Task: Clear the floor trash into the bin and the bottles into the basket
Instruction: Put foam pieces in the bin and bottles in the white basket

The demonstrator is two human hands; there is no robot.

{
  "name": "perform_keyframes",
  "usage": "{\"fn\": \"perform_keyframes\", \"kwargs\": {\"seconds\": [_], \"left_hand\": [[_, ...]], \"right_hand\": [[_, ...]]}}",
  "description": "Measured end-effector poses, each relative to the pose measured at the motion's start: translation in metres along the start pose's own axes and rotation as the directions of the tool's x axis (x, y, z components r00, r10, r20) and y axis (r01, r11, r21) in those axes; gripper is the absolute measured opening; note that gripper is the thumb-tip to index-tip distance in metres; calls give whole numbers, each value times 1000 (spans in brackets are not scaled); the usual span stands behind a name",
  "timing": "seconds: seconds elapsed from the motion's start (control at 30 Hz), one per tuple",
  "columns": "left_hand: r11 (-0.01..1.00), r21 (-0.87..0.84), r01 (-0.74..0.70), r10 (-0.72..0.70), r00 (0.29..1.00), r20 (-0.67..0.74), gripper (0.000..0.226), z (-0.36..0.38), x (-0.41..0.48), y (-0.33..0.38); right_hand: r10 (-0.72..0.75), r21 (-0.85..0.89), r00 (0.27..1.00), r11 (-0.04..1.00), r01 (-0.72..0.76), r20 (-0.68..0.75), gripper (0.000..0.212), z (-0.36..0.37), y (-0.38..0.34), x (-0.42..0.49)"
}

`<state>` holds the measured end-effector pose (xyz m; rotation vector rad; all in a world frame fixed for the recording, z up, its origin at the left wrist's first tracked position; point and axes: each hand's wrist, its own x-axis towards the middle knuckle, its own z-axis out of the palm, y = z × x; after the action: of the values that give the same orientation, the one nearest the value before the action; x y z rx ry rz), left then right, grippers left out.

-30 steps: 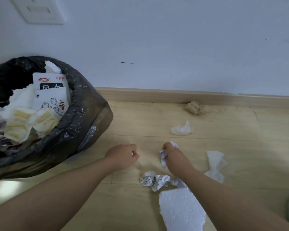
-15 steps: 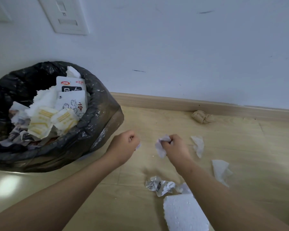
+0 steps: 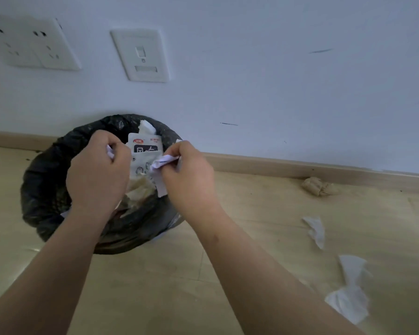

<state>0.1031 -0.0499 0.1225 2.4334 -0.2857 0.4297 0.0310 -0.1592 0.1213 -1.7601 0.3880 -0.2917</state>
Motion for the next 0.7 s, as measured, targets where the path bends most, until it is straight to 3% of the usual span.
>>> {"fn": "perform_keyframes", "kwargs": {"seconds": [0.17,0.27,0.37,0.47,0.7], "left_hand": [[992,87,90,-98,990,96,16,-12,10,-18],[984,114,140,-159,971,179,14,-12,18,-33],[983,105,150,-174,942,287,19,-5,23,-43],[962,183,201,-253,909,332,30,1,25,-45],[923,356,143,-270,901,339,39,0,28,-50]], "right_hand": [[22,-135,998,991,-13,62,16,16,-11,10],[-23,-307,992,950,60,123,27,30,-16,21],[-72,-540,980,826,163,185,34,41,-13,25],[-122,-675,960,689,264,251,27,48,-7,25],[-68,-804,934,490,338,351,32,55,-4,26]]}}
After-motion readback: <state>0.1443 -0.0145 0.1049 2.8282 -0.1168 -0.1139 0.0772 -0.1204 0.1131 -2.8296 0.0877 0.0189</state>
